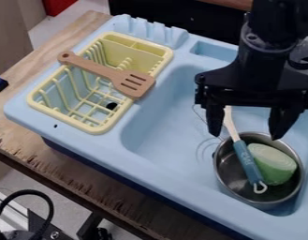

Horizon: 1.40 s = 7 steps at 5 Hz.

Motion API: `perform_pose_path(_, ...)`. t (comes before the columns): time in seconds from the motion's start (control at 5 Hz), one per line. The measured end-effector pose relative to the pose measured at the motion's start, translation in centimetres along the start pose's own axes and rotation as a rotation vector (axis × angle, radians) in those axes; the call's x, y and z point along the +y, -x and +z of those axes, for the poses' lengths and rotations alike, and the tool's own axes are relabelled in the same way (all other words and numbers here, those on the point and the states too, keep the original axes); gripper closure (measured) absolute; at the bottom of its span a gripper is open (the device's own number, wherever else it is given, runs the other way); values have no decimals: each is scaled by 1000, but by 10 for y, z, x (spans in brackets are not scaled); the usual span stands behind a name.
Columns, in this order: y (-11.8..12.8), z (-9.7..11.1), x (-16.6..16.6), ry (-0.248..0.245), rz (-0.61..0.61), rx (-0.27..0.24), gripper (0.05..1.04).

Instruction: Moved the blue wooden spatula to the left side of the sink

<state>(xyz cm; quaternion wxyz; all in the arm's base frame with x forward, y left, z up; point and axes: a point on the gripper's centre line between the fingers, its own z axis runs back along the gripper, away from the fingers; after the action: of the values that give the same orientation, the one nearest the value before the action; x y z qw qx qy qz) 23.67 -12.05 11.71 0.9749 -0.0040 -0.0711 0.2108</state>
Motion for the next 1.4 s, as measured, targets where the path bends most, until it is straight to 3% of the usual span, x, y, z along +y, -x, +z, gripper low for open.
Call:
perform_pose_path(0.2, 3, -6, 2, -14, 10, 20, 82)
perform_pose_path(0.4, -6, -13, 7, -20, 113, 57, 82)
perform_pose_path(0.6, -15, -20, 9, -25, 198, 38, 82)
perform_pose_path(0.8, -1, -35, 9, -24, 245, 23, 82)
perform_pose_path(1.4, -4, -42, 5, 20, 289, 27, 82)
